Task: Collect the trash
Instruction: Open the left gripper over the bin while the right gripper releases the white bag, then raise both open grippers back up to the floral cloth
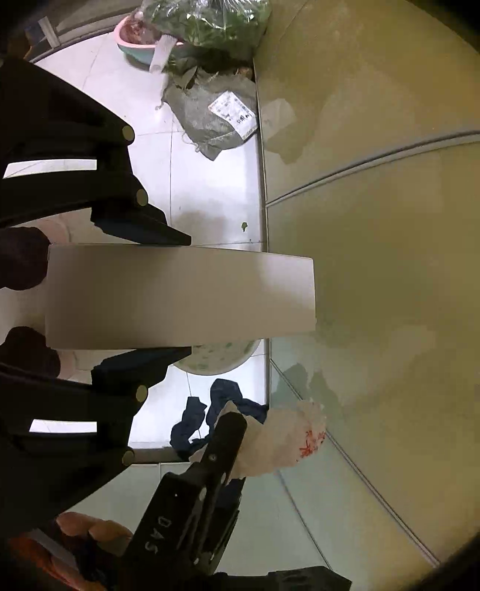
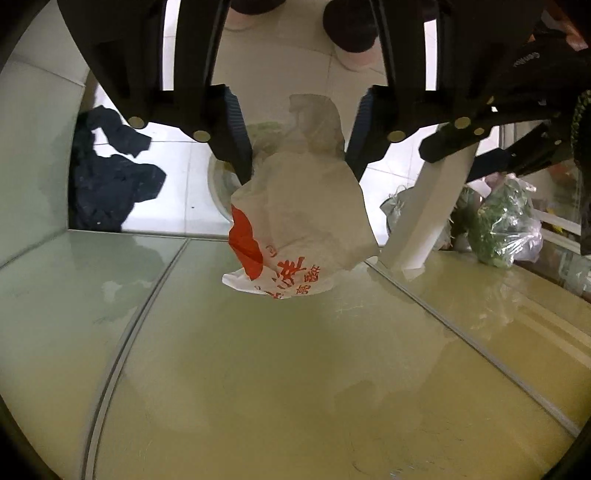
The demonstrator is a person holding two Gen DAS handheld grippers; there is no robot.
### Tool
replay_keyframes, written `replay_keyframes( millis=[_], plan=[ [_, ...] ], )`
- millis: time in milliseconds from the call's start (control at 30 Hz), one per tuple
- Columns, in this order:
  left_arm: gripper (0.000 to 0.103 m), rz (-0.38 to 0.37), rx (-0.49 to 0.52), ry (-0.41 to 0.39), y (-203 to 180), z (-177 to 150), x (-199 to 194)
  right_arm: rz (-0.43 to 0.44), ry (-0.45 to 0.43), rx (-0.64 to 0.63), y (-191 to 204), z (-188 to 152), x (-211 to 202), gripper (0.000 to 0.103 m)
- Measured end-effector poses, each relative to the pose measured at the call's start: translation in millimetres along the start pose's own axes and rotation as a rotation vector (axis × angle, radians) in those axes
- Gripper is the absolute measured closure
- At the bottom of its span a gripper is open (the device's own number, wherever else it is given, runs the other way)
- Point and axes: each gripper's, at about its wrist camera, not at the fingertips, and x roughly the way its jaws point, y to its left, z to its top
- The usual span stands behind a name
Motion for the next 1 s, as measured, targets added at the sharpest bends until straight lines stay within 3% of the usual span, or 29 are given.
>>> replay_keyframes(
  millis=[67,200,400,567,767,1000],
  plan=[
    [0.053,-0.002,0.006,0.002,-3.7,1.4,5.6,0.004,0.010,0.024,-7.0,1.5,3.1,0.043],
    [0.053,-0.002,0.035,0.000,-15.3,6.8,12.4,0.020,-0.002,0.045,-14.4,3.3,1.7,0.043],
    [0.053,-0.070,0.006,0.015,-28.0,20.1,25.3,-0.013,-0.024,0.037,-19.8,4.3,-13.8,0.043],
    [0.053,-0.072,-0.006,0.042,-33.2,27.1,22.9,-0.049,-0.037,0.038,-24.4,5.4,-29.9,0.043],
    [0.053,-0.031,0.023,0.010,-41.3,30.3,-36.9,-0.060,-0.034,0.047,-17.0,8.4,-68.9,0.043],
    [0.053,-0.019,0.016,-0.064,-49.6,40.5,-162.3,-0.076,-0.066,0.039,13.7,20.7,-155.7,0.043]
  ],
)
